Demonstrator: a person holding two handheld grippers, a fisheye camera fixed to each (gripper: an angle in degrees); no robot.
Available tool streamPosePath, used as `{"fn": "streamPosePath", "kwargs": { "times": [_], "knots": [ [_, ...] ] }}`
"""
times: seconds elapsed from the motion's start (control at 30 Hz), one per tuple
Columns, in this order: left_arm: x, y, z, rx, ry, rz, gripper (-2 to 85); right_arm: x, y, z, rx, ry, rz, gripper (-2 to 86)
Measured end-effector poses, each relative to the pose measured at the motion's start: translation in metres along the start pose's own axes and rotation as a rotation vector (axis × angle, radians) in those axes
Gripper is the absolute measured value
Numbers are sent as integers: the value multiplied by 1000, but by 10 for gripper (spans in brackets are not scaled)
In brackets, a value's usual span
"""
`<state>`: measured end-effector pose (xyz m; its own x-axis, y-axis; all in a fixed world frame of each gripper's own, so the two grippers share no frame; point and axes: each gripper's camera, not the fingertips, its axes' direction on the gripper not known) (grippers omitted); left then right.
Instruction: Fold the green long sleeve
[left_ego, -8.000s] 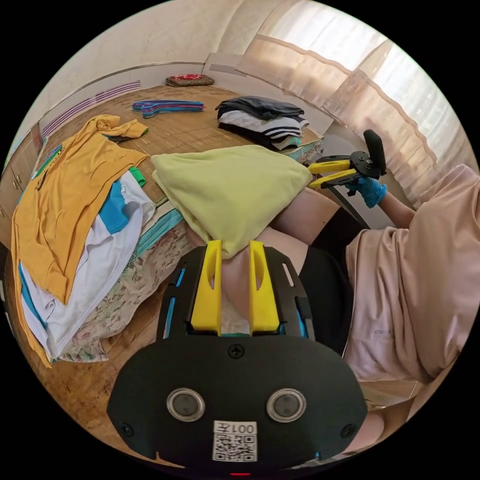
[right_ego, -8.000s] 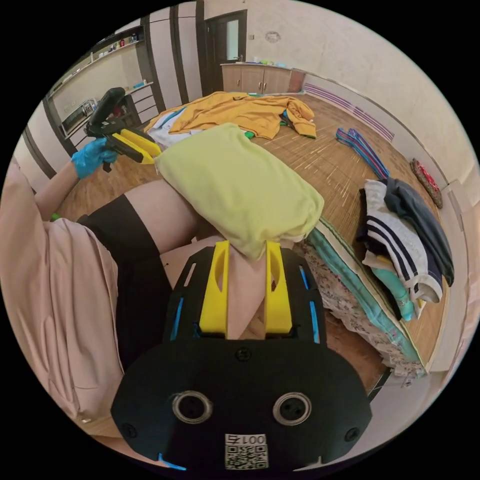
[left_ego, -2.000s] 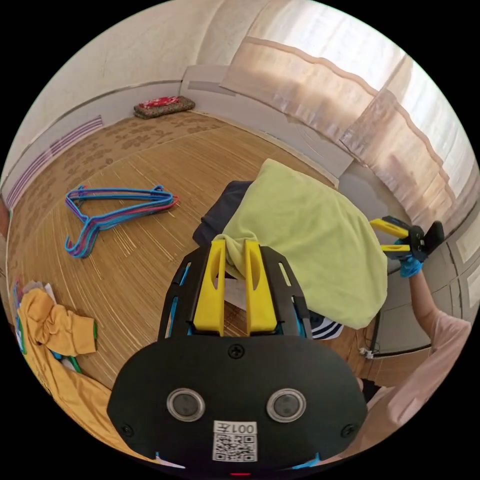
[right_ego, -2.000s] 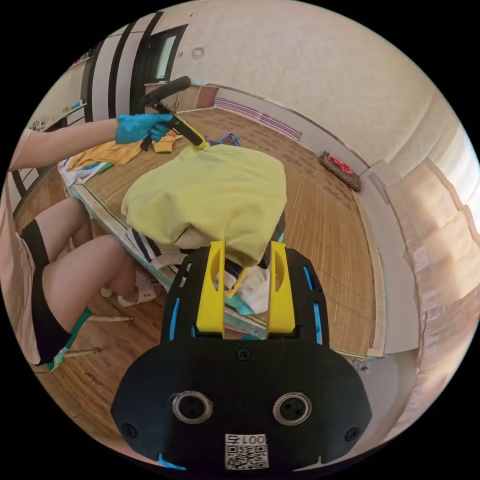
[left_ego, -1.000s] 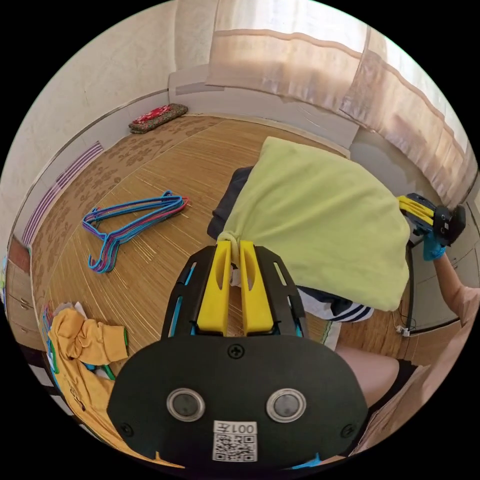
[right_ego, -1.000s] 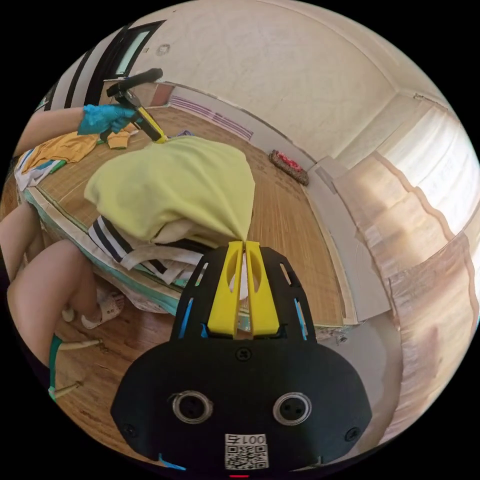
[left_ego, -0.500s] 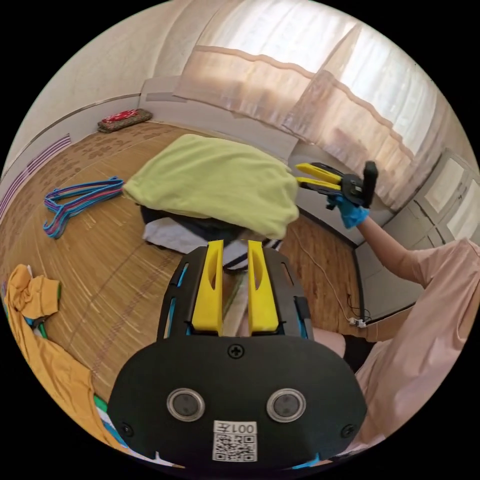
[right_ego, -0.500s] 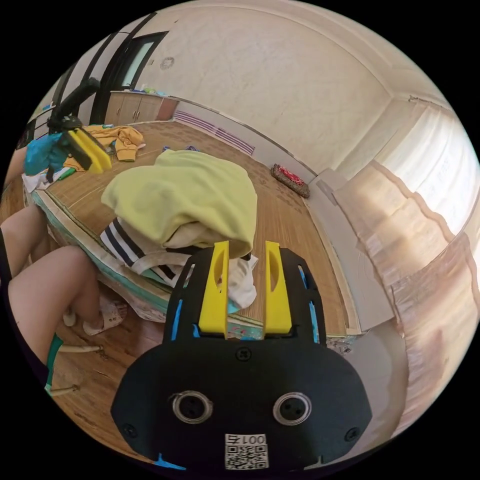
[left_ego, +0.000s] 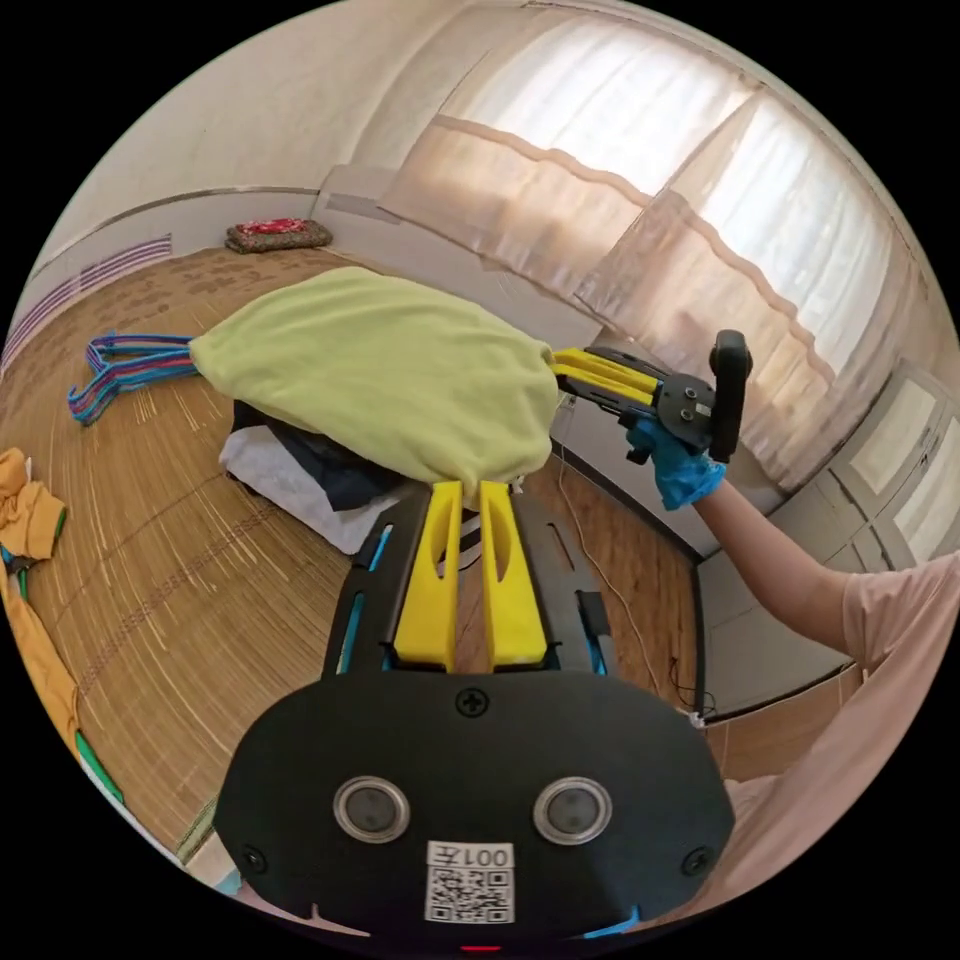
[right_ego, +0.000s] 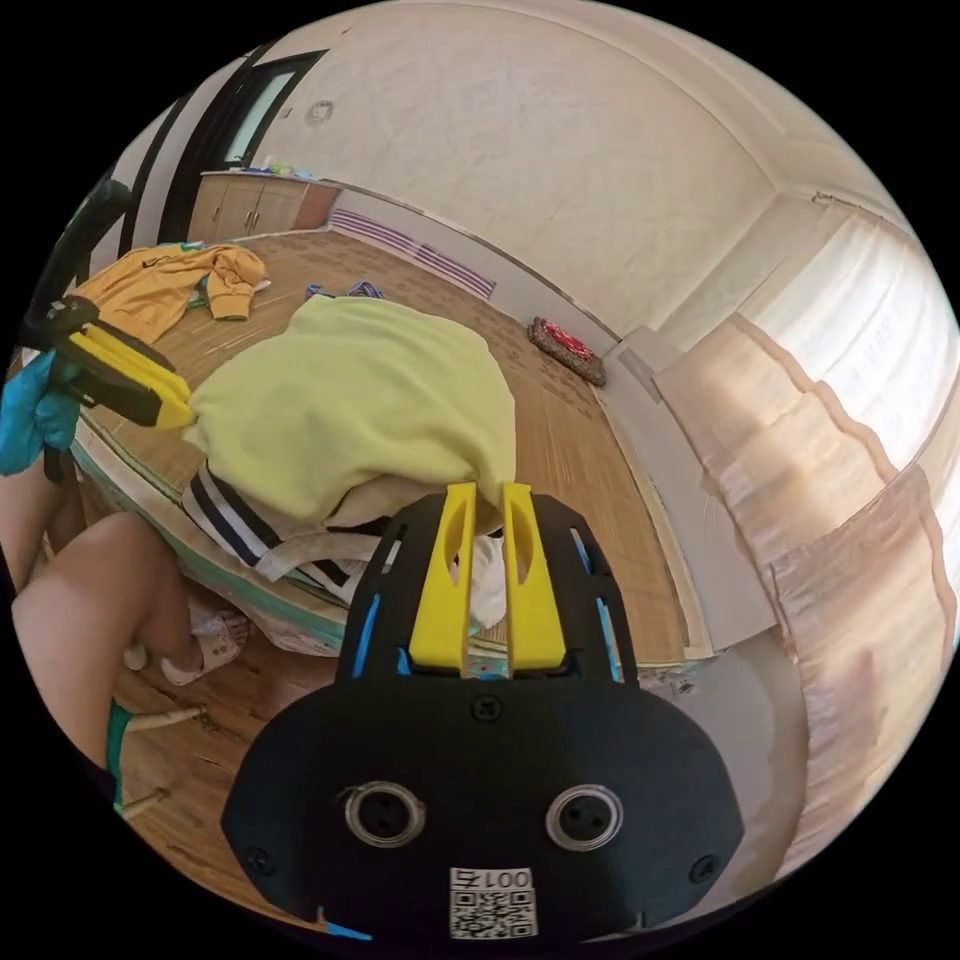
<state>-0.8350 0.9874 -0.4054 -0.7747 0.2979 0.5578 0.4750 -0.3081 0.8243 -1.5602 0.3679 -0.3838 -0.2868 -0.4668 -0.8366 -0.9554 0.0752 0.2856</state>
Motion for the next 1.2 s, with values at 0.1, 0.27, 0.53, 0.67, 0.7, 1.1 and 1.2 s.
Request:
{"fn": "streamPosePath", "kwargs": {
  "times": [0.1,0.27,0.53,0.67,0.7,1.1,1.2],
  "knots": [
    [14,15,-14,41,-78,65,-10,17,5,-9,47,-100,112,17],
    [22,36,-24,50,-162,69,-13,33,19,-6,60,-217,189,8],
    [44,58,-22,46,-194,86,-10,31,27,-16,-1,-8,273,1],
    [49,68,-10,-9,-111,79,-11,35,39,-10,-23,-180,322,2],
    [54,73,-7,-27,-105,90,-12,31,39,-13,-21,-176,316,3],
    [72,121,-30,-75,-364,-74,-12,-31,3,-58,-64,-278,358,5],
    [79,137,-41,-78,-491,-129,-12,-59,-7,-64,-99,-357,414,5]
  ]
}}
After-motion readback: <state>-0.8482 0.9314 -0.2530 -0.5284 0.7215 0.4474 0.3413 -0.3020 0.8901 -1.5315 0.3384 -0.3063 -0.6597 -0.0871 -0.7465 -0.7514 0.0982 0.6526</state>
